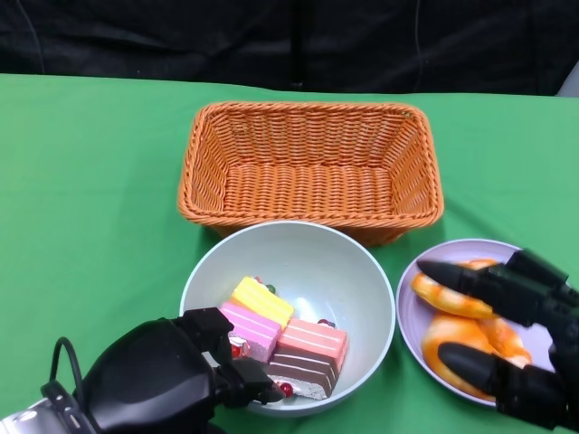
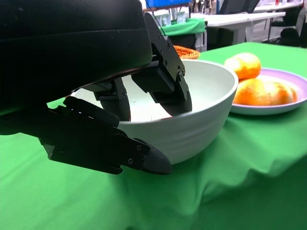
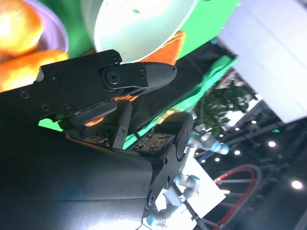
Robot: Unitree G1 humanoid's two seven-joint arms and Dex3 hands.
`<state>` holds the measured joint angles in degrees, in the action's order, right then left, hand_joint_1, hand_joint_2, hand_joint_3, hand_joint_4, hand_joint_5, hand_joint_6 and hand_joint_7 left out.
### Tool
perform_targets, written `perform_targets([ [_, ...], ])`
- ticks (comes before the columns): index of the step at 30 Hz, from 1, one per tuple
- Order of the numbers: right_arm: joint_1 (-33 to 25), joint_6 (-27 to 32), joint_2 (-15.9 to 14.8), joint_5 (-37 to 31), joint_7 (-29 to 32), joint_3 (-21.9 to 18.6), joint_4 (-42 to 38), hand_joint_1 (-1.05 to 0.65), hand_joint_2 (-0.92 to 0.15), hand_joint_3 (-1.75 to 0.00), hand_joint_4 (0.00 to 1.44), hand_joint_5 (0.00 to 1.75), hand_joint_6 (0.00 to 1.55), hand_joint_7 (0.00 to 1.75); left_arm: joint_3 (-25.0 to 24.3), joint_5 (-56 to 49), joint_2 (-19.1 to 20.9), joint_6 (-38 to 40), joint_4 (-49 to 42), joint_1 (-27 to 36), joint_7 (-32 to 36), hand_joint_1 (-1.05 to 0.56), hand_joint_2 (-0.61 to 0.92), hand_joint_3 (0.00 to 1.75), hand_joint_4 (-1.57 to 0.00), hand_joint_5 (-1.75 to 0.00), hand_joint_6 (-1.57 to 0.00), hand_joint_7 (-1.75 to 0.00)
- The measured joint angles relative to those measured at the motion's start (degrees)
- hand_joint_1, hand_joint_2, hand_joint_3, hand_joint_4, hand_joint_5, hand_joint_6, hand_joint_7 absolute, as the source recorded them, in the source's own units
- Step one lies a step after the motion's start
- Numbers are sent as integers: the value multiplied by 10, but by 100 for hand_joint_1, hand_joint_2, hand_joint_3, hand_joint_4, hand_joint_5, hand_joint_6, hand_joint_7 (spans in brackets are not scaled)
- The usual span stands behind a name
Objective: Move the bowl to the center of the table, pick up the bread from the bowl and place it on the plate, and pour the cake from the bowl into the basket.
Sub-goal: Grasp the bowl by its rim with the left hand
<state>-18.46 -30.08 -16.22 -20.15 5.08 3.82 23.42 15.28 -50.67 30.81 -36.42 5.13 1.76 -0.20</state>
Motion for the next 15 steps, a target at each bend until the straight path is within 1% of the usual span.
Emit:
perform_targets([
  [2, -14, -26, 7, 3, 0, 10, 6, -33, -92, -33, 56, 103, 73, 40, 8, -10, -4, 6, -15, -12, 3, -39, 92, 5, -46, -99, -65, -37],
  [3, -22, -40, 10, 9, -1, 14, 7, -30, -92, -34, 57, 109, 75, 48, 12, -17, -6, 9, -24, -19, 7, -39, 91, 4, -47, -99, -66, -36],
  [6, -44, -78, 25, 46, 0, 32, 5, -27, -89, -40, 57, 120, 71, 71, 36, -44, -16, 20, -63, -51, 18, -38, 90, 1, -48, -97, -72, -28],
  [8, -53, -100, 29, 59, 0, 36, 3, -26, -87, -43, 57, 121, 68, 77, 49, -57, -18, 26, -80, -65, 21, -37, 89, 0, -49, -97, -74, -24],
  [11, -63, -118, 36, 68, -1, 37, 1, -26, -81, -55, 59, 124, 64, 87, 69, -72, -24, 30, -109, -88, 42, -36, 88, 0, -53, -96, -82, -20],
  [12, -65, -123, 39, 71, -3, 39, -1, -27, -78, -58, 60, 124, 64, 90, 76, -78, -25, 31, -120, -95, 52, -35, 88, 0, -58, -98, -86, -20],
  [15, -66, -141, 51, 73, -1, 40, -11, -26, -76, -63, 61, 127, 65, 93, 99, -102, -26, 26, -162, -115, 109, -34, 85, 0, -73, -106, -100, -24],
])
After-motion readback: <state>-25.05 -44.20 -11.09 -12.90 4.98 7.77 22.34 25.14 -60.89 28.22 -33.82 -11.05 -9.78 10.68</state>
